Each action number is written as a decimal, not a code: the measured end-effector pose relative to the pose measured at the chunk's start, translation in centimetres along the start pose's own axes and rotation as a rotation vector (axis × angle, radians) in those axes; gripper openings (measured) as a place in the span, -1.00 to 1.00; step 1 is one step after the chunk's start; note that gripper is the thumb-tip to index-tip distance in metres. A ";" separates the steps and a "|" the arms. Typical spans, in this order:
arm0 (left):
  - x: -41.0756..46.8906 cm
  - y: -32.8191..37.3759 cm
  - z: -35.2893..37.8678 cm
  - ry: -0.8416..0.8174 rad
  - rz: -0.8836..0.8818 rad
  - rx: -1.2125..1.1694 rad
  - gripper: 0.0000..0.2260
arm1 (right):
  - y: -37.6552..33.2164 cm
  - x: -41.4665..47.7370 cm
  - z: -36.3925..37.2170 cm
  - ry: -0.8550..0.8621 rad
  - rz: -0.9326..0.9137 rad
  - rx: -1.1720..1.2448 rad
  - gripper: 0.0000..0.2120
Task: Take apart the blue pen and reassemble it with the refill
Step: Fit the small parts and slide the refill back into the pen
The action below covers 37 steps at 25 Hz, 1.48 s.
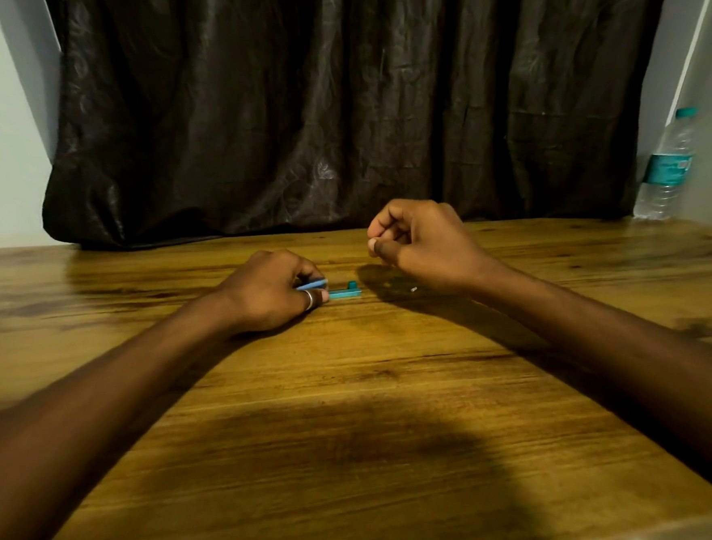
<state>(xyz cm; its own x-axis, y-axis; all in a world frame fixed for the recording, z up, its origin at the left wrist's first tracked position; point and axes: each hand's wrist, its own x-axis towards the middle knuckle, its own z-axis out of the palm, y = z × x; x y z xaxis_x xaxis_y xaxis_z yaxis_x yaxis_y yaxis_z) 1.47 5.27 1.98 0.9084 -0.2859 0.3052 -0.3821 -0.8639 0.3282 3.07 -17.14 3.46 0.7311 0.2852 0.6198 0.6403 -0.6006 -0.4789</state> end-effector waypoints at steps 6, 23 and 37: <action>0.0 -0.4 -0.5 -0.099 0.006 -0.065 -0.93 | 0.5 -0.1 0.4 -0.045 -0.058 -0.101 -0.94; -0.1 -0.3 -0.9 0.228 -0.087 -0.059 -0.96 | 1.3 -0.5 3.0 -0.249 -0.233 -0.273 -0.82; -0.3 0.6 -0.1 0.367 0.117 -0.029 -0.91 | -0.9 0.3 1.0 0.050 0.535 0.901 -0.86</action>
<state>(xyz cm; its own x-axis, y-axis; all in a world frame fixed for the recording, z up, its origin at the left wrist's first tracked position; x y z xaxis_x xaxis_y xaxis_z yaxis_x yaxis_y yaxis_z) 0.99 4.85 2.19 0.7390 -0.2100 0.6401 -0.4894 -0.8203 0.2960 2.92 -15.73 3.44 0.9732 0.1029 0.2055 0.1897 0.1455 -0.9710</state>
